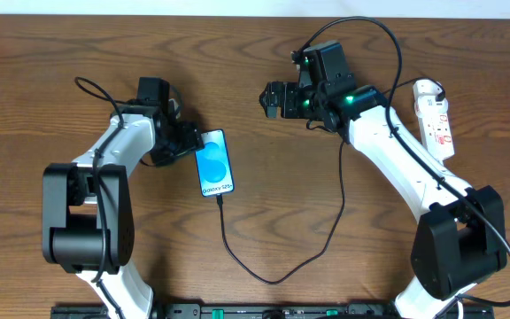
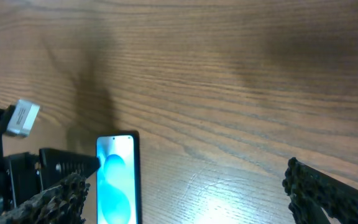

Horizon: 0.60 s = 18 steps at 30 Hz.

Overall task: Plug charger to phone and switch on socket
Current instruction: 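Lift the open left gripper up and back from the phone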

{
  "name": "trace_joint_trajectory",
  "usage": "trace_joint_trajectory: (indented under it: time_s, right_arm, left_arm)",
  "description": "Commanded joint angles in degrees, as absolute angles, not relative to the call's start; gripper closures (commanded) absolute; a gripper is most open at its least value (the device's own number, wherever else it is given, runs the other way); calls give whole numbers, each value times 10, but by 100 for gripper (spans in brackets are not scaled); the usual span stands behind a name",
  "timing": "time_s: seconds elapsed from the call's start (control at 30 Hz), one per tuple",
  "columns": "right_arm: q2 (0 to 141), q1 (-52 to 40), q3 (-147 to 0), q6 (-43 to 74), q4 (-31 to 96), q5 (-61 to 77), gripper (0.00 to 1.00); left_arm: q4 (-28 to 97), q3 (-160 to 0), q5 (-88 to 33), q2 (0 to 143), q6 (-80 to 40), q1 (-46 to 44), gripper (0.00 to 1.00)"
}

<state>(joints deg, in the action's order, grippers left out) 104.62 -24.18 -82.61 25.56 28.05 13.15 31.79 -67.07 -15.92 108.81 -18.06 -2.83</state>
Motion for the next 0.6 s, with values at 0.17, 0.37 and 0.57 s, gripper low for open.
trace_joint_trajectory:
  time_s: [0.17, 0.37, 0.57]
  right_arm:
    - [1045, -245, -831, 246, 281, 106, 1]
    - [1045, -245, -830, 246, 281, 106, 1]
    - [1045, -245, -830, 246, 281, 106, 1]
  left_arm:
    - [358, -691, -81, 971, -124, -25, 23]
    - [370, -691, -84, 838, -116, -34, 23]
    - [376, -691, -84, 757, -116, -34, 0]
